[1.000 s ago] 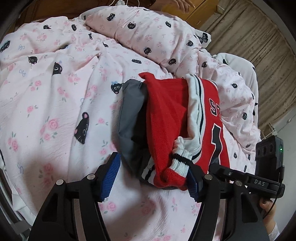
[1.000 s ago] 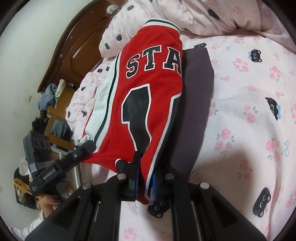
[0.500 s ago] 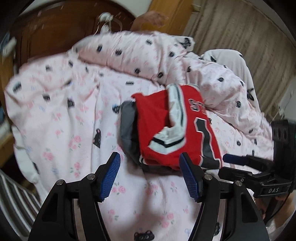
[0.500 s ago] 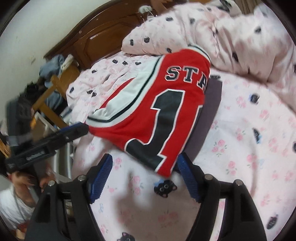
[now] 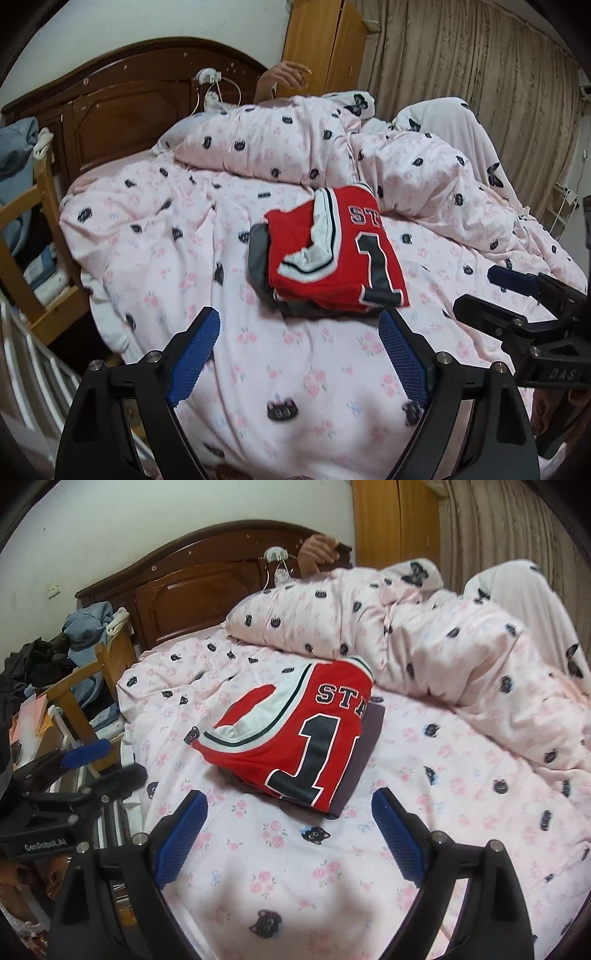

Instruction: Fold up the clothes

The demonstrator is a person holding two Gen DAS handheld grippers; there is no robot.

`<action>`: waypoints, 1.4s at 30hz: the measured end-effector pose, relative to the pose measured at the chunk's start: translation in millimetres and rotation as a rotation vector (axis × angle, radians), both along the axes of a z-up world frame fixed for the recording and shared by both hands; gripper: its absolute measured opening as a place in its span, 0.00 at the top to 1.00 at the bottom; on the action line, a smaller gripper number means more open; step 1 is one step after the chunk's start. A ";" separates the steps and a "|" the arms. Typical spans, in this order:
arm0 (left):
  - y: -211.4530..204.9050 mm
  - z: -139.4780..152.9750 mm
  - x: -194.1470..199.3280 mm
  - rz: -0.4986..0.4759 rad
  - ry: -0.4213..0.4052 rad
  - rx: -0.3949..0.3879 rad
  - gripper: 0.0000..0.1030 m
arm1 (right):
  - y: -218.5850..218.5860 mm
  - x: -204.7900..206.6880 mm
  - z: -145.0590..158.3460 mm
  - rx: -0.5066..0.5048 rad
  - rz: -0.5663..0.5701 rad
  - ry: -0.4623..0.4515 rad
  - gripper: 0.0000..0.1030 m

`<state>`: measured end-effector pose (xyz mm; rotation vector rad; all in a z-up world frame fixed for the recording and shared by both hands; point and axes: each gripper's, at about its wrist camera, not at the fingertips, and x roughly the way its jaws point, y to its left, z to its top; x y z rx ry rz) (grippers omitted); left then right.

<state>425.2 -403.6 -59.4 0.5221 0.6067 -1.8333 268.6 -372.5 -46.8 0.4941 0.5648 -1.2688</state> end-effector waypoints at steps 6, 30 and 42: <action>24.9 7.3 1.4 0.001 -0.022 -0.005 0.17 | 29.8 2.9 14.7 -0.030 -0.021 -0.014 0.10; 71.0 42.5 13.1 -0.037 -0.056 -0.082 0.17 | 91.2 5.9 49.5 -0.088 -0.048 -0.067 0.10; 78.2 47.3 11.3 -0.044 -0.059 -0.096 0.17 | 98.9 7.9 52.9 -0.088 -0.045 -0.062 0.10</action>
